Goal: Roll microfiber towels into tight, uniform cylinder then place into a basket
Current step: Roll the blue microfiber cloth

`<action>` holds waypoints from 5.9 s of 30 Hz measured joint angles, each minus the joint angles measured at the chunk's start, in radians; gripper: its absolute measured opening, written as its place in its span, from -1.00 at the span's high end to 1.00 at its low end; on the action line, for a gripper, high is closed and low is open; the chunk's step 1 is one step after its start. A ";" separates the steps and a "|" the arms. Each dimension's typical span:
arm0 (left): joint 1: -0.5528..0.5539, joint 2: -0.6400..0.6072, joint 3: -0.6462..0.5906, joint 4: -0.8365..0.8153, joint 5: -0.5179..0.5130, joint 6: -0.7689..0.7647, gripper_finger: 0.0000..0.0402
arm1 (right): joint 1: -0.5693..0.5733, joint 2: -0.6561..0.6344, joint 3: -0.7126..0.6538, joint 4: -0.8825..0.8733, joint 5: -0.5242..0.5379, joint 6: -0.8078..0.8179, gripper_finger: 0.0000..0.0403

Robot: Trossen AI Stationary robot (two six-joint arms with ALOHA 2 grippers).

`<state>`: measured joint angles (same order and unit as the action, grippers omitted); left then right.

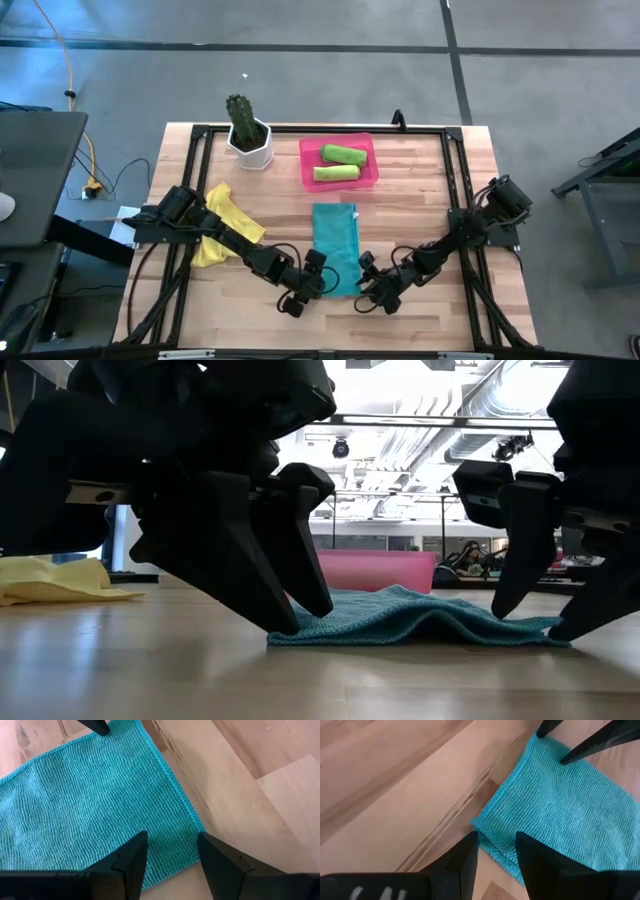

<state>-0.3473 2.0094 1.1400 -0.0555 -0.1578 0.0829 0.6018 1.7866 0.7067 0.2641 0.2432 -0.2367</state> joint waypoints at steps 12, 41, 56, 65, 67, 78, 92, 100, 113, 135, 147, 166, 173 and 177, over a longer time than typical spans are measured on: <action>-0.028 -0.055 0.001 -0.022 0.026 0.046 0.18 | -0.002 0.000 0.000 -0.027 -0.010 0.081 0.49; -0.028 0.000 0.001 -0.036 0.042 -0.269 0.94 | -0.002 0.002 -0.002 -0.009 -0.009 0.312 1.00; -0.018 0.001 0.000 0.001 0.130 -0.545 0.99 | -0.091 -0.054 -0.005 -0.024 -0.217 0.549 1.00; 0.003 0.001 0.000 0.020 0.240 -0.785 1.00 | -0.159 -0.064 -0.004 -0.018 -0.325 0.835 1.00; 0.002 -0.001 0.000 0.036 0.251 -0.808 1.00 | -0.160 -0.064 -0.004 -0.018 -0.327 0.871 1.00; -0.002 -0.096 0.001 -0.041 0.153 -0.889 1.00 | -0.159 -0.064 -0.003 -0.014 -0.327 1.010 1.00; -0.033 -0.095 0.000 -0.200 -0.001 -1.102 1.00 | -0.159 -0.065 -0.001 -0.013 -0.245 0.996 1.00; -0.034 -0.071 0.000 -0.216 0.006 -1.118 1.00 | -0.162 -0.066 -0.001 -0.016 -0.225 0.834 0.83; -0.031 -0.059 0.001 -0.210 -0.001 -1.120 1.00 | -0.162 -0.162 -0.001 0.006 -0.244 0.427 0.52; -0.026 -0.059 0.001 -0.210 0.000 -1.110 1.00 | -0.125 -0.026 -0.001 0.115 -0.129 0.169 0.54; -0.026 -0.059 0.001 -0.209 0.014 -1.109 1.00 | -0.166 -0.005 -0.001 0.114 -0.150 0.169 0.53; -0.026 -0.059 0.001 -0.208 0.035 -1.111 1.00 | -0.169 -0.005 -0.001 0.070 -0.214 0.188 0.53; -0.026 -0.059 0.001 -0.202 0.045 -1.112 0.99 | -0.179 -0.005 -0.001 0.062 -0.199 0.187 0.53; -0.026 -0.059 0.001 -0.202 0.045 -1.112 0.99 | -0.179 -0.008 -0.001 0.058 -0.180 0.185 0.52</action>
<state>-0.3733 1.9507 1.1408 -0.2577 -0.1131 -1.0286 0.4229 1.7784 0.7059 0.3225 0.0631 -0.0521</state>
